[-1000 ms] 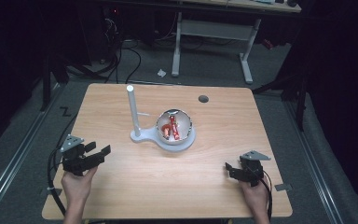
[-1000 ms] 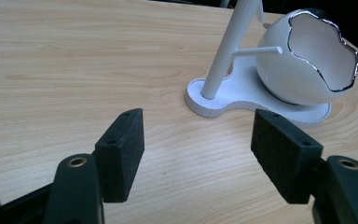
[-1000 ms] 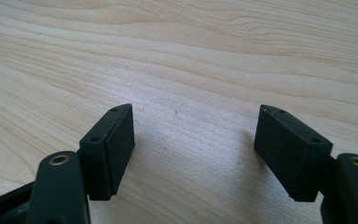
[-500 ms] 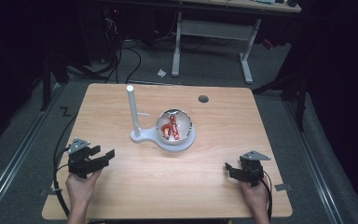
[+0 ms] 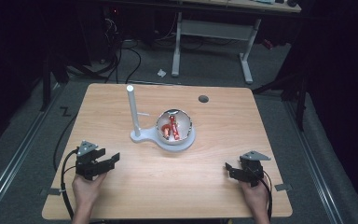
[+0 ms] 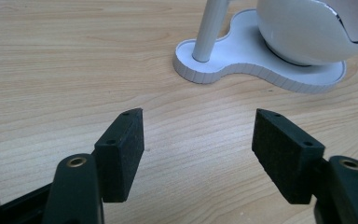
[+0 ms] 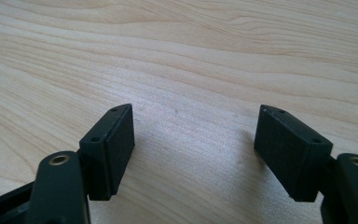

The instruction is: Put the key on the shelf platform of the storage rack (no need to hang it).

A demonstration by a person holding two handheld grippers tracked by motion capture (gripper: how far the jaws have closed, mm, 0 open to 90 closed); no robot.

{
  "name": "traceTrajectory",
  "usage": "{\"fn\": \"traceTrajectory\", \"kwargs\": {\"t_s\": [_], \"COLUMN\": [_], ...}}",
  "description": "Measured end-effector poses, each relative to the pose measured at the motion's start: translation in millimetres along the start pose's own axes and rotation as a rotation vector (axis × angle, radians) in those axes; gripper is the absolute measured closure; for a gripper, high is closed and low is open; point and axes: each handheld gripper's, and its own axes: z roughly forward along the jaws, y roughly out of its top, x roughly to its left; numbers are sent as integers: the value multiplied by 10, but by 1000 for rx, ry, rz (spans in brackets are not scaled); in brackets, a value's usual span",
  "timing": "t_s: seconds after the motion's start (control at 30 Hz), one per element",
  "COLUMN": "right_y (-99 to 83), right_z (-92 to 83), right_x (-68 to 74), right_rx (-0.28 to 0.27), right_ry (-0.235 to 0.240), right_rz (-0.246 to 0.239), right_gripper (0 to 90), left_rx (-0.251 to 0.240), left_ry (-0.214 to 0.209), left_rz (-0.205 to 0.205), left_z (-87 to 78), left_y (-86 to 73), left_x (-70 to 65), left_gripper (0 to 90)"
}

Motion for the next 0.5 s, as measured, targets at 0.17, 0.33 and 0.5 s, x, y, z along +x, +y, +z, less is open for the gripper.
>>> {"fn": "traceTrajectory", "kwargs": {"t_s": [0.17, 0.33, 0.5], "right_y": [0, -1, -1], "right_z": [0, -1, -1], "right_x": [0, 0, 1], "right_rx": [0, 0, 0], "right_ry": [0, 0, 0], "right_rz": [0, 0, 0], "right_gripper": [290, 290, 290], "left_rx": [7, 9, 18], "left_ry": [6, 5, 0], "left_rz": [20, 22, 22], "left_z": [44, 78, 109], "left_y": [-88, -140, -203], "left_x": [24, 42, 86], "left_gripper": [348, 348, 348]}}
